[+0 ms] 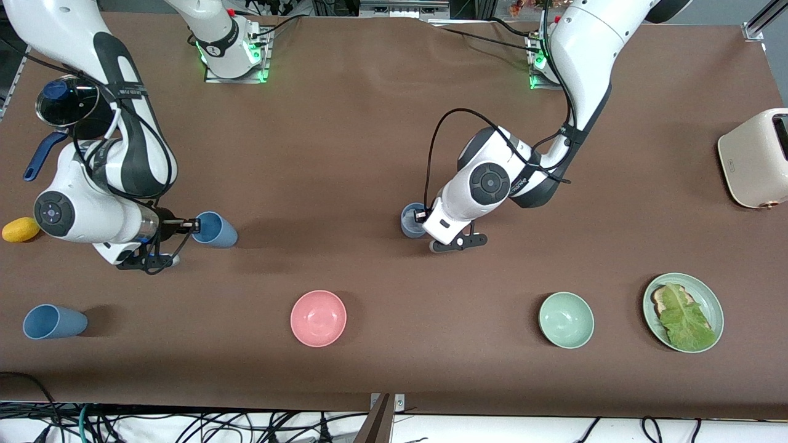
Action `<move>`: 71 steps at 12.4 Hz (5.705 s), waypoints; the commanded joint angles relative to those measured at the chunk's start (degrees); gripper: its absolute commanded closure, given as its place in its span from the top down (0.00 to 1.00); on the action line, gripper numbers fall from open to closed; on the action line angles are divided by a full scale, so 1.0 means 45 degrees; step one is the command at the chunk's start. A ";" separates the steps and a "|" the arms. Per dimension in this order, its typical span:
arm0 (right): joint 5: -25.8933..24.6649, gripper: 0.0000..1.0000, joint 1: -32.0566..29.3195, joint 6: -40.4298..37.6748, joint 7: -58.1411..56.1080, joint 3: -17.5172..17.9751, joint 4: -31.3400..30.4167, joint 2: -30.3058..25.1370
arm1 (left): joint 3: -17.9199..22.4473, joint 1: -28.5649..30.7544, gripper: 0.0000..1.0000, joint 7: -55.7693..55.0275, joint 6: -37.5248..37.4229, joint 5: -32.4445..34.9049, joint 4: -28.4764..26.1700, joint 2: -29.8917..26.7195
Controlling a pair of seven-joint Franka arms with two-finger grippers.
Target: Stack blue cups with both arms
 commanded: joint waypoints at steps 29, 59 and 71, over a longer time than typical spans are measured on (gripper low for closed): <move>-0.0288 0.00 0.8717 -0.1036 1.5557 0.0508 0.8247 0.3903 | 0.0155 0.7693 1.00 0.7185 -0.7711 0.3559 0.3711 -0.2173; -0.0054 1.00 0.2025 -0.4856 0.9103 0.0235 0.8149 0.1621 | 0.5351 0.3590 1.00 0.9686 -0.6637 -0.0191 -0.0879 -0.7879; -0.0288 1.00 0.0181 -0.6331 0.3585 -0.0781 0.2293 -0.4708 | 0.5234 0.3435 1.00 0.9783 -0.6871 0.0414 -0.0254 -0.7371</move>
